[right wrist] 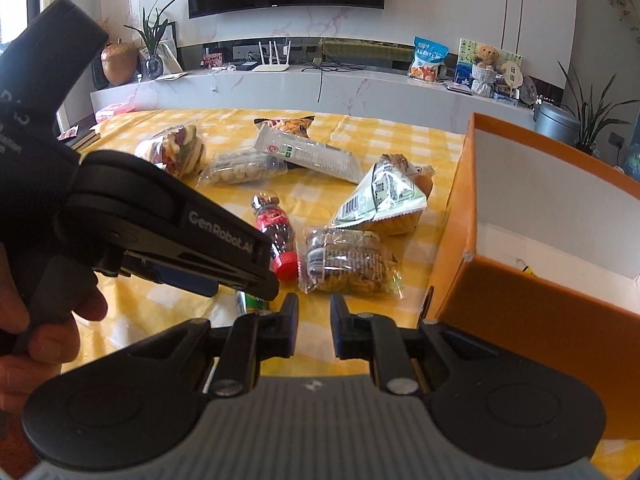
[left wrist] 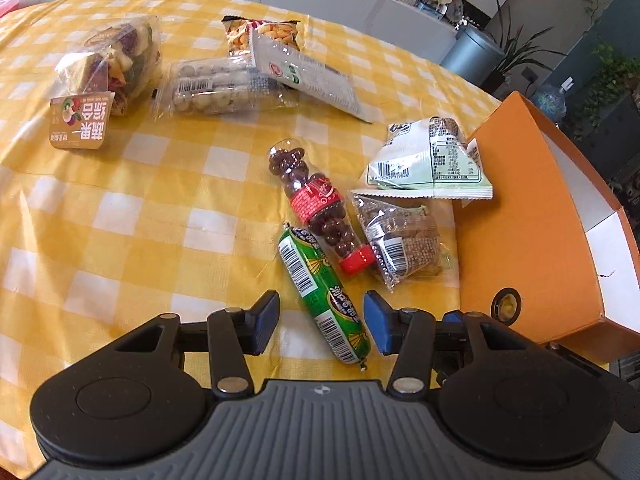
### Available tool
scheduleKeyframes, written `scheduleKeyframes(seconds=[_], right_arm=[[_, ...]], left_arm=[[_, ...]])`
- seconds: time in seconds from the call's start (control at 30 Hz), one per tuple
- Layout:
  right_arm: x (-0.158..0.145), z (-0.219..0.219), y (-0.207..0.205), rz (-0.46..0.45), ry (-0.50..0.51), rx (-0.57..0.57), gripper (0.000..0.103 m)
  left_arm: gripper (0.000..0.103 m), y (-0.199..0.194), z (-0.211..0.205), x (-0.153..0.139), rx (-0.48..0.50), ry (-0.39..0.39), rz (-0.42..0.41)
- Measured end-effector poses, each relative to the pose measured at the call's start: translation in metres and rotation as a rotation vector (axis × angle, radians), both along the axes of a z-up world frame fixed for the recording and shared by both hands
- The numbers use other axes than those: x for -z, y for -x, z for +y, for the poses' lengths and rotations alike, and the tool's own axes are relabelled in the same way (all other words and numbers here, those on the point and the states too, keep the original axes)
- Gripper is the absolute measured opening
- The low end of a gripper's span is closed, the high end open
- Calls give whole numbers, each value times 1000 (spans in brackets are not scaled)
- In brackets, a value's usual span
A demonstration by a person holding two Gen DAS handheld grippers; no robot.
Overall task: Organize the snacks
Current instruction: 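Grasp the green sausage stick with the left tool while the right tool grasps the red-capped bottle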
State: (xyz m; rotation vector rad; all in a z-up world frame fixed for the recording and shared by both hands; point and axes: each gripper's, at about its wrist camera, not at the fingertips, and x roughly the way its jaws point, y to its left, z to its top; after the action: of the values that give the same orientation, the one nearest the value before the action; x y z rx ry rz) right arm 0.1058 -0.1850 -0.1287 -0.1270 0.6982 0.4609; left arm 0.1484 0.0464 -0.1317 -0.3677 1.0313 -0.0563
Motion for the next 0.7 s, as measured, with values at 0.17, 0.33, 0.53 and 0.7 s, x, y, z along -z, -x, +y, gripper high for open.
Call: scheduleKeyframes(seconds=[0.17,0.33,0.53,0.7], right_arm=[[6,3,-5,12,-2,-12,13],[9,4,-7,20,-5,-14,13],[10,5,-7,23,3,-19,13],[10,4,-8,26,3,-18,14]], left_arm=[[57,-4,-9,-1,13,-56,-5],[64,-7,-23,-3,53,-134,-13],[66,-5,-29,-1,87,-164,-30],[66,-5,-24,-2,60,-118,-16]])
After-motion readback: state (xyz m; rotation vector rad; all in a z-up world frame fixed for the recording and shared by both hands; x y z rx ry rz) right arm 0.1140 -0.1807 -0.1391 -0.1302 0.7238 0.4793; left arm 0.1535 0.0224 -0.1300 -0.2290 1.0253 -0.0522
